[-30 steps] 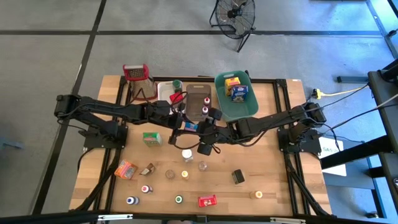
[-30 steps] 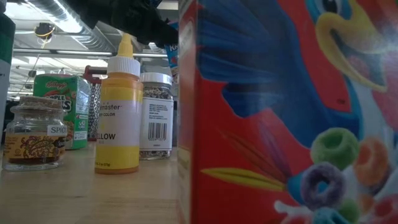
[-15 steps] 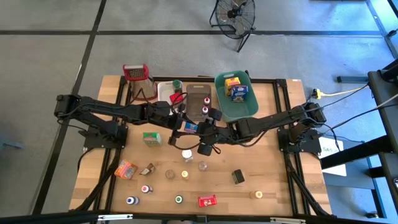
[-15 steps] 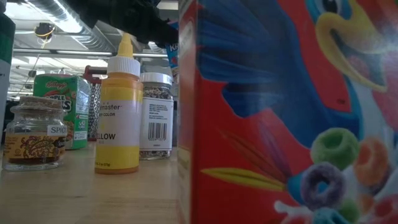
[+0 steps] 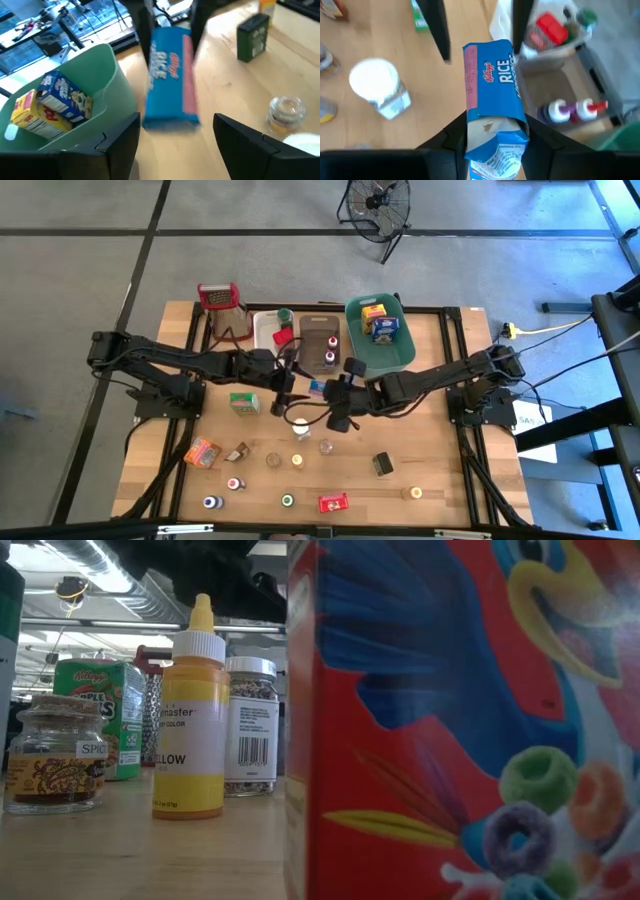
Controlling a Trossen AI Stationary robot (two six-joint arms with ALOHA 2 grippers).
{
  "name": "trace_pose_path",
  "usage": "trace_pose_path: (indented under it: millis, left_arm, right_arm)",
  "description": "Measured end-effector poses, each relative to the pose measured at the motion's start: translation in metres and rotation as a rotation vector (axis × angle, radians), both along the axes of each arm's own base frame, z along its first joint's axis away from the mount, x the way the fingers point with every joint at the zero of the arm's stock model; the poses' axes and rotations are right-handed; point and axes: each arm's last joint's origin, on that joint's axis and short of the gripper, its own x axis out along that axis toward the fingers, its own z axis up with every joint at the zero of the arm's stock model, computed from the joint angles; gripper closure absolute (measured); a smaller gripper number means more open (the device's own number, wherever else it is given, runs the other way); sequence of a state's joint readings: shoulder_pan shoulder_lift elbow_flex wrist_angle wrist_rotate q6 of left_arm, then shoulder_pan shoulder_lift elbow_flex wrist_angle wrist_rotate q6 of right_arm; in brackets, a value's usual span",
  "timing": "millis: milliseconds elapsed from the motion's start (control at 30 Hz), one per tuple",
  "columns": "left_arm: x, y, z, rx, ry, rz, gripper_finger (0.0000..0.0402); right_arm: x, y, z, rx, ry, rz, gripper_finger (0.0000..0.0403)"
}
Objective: Pick & Place Kitchen Items
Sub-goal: Put the blue cereal box into the right green bin
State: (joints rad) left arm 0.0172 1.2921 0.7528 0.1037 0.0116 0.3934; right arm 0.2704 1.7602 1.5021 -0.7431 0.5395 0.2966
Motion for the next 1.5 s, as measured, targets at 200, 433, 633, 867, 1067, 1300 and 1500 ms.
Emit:
trace_pose_path:
  millis: [200,433,633,867,1067,1300,1500]
  left_arm:
    - [-0.001,-0.001,-0.002,0.004,0.024,-0.005,0.0159]
    - [-0.003,-0.001,-0.007,0.0,0.074,-0.011,0.0159]
    - [-0.003,-0.001,-0.007,-0.001,0.079,-0.011,0.0159]
    - [-0.004,-0.001,-0.007,-0.007,0.083,-0.008,0.016]
    - [-0.004,-0.001,-0.008,-0.009,0.092,-0.008,0.0161]
    - [-0.005,-0.001,-0.01,-0.01,0.115,-0.007,0.0162]
    - [-0.007,-0.001,-0.013,-0.01,0.152,-0.007,0.0162]
  right_arm:
    - [-0.016,0.002,0.009,0.042,0.017,-0.055,0.0267]
    - [-0.052,-0.002,0.044,0.111,-0.027,-0.123,0.0267]
    - [-0.085,-0.017,0.072,0.101,-0.112,-0.276,0.0267]
    - [-0.092,-0.043,0.08,-0.113,-0.271,-0.542,0.0267]
    - [-0.076,-0.066,0.067,-0.148,-0.289,-0.688,0.0267]
    - [-0.051,-0.097,0.036,-0.237,-0.186,-0.789,0.0267]
    - [-0.036,-0.119,0.013,-0.26,-0.116,-0.851,0.0267]
